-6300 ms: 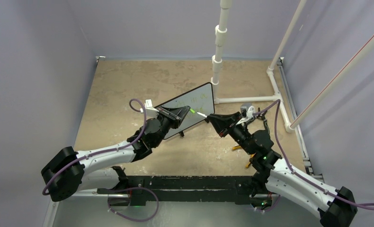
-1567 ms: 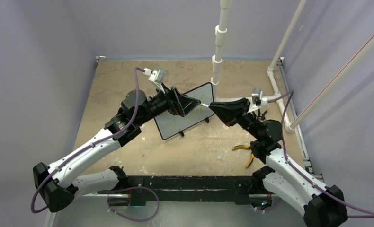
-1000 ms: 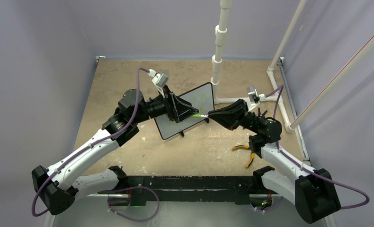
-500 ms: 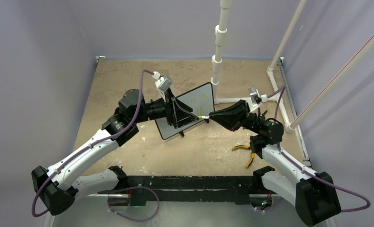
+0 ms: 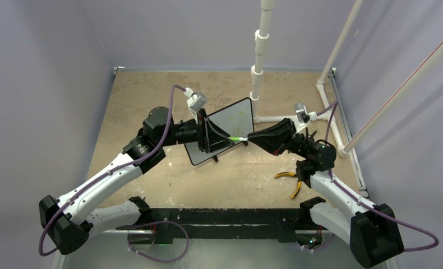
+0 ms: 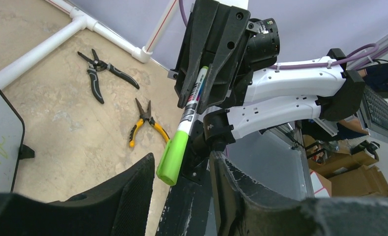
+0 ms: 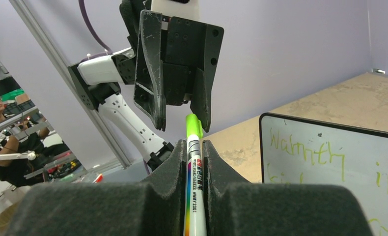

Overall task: Write a sentence on the whiteboard
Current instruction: Close the whiteboard marker at the center of the board.

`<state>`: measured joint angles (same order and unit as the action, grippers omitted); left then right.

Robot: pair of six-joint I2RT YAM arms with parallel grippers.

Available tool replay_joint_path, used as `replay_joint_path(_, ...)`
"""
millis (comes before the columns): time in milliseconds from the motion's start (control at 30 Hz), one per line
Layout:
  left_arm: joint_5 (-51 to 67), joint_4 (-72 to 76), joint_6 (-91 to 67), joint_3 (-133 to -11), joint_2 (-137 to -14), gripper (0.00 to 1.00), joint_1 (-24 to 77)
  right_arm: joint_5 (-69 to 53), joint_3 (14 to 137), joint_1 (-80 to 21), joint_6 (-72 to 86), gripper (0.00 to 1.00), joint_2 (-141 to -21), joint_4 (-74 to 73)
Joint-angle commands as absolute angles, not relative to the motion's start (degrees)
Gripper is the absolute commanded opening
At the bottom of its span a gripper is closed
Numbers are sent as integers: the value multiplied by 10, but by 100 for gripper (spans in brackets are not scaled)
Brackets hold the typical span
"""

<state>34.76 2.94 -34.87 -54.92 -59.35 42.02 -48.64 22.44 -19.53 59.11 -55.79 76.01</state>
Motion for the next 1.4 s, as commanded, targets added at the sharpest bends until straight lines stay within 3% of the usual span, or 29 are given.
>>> replay_joint_path(0, 366, 54, -348, -542, -597, 43, 418, -490, 250, -193, 593, 0, -548, 774)
replay_joint_path(200, 371, 62, -353, -537, -599, 38, 418, -492, 251, -193, 593, 0, -548, 773)
replay_joint_path(433, 383, 83, -355, -532, -600, 0, 418, -493, 251, -193, 590, 0, -547, 764)
replay_joint_path(1367, 414, 170, -360, -506, -608, 0, 439, -476, 264, -218, 599, 0, -565, 774)
